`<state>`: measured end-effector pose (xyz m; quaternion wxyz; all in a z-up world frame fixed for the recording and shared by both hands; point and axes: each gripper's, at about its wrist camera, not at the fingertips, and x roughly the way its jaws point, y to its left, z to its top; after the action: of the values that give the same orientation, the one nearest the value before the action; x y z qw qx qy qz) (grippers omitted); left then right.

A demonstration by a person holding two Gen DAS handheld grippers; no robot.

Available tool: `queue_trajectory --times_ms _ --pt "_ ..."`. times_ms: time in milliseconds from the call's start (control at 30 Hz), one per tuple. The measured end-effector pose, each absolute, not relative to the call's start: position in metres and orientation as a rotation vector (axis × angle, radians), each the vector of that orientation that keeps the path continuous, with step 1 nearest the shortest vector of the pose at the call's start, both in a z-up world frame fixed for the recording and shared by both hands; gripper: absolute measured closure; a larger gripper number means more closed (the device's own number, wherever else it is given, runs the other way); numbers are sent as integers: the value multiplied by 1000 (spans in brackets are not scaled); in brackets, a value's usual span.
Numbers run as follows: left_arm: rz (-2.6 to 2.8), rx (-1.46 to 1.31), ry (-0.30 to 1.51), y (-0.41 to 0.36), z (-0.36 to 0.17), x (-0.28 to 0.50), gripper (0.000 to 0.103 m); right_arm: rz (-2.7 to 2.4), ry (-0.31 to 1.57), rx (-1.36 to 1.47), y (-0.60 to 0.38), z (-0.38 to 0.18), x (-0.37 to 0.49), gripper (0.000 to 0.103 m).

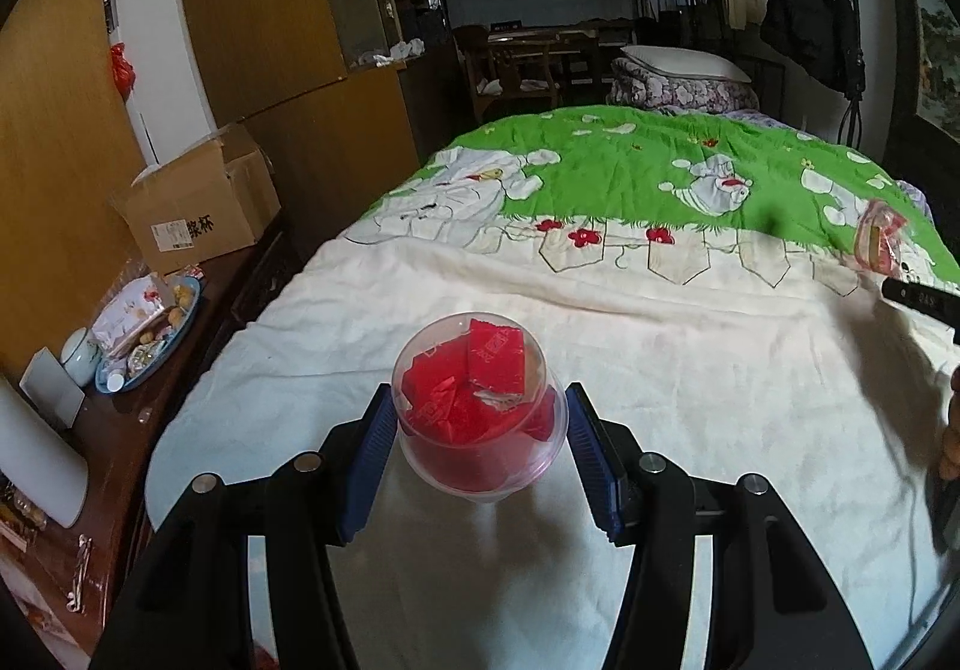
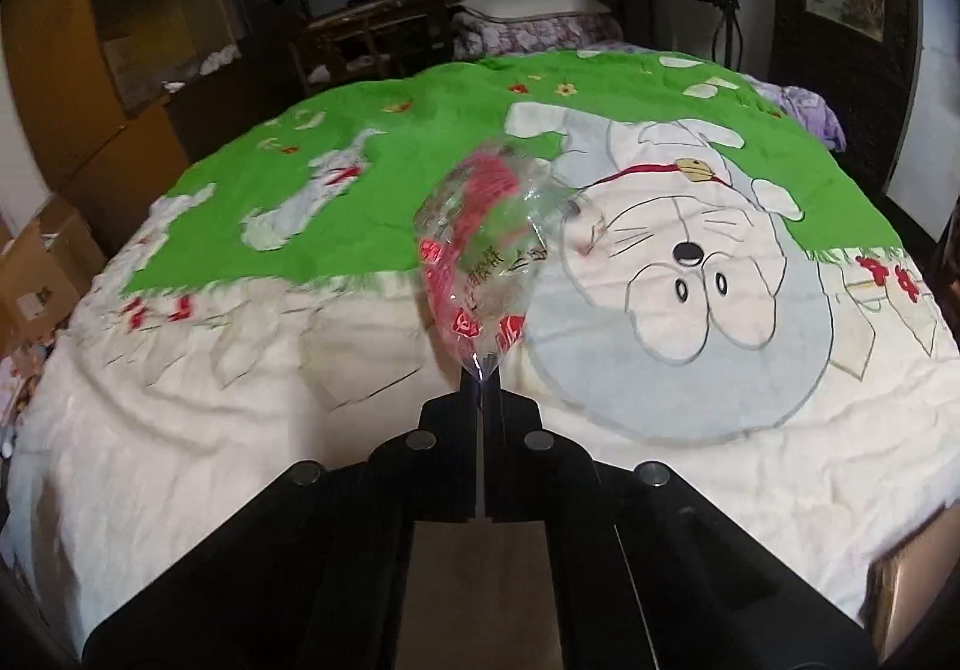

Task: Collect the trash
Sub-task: 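Carry the cup and bag with both tools over the red wastebasket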

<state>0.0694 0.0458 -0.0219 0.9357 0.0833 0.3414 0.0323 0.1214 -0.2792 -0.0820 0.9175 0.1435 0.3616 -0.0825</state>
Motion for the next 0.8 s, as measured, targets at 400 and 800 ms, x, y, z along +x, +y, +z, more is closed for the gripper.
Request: queue_trajectory --times_ms 400,800 --pt "90 159 598 55 32 -5 47 40 602 288 -214 -12 16 101" --pt "163 142 556 90 58 -73 47 275 542 276 -143 34 -65 101"
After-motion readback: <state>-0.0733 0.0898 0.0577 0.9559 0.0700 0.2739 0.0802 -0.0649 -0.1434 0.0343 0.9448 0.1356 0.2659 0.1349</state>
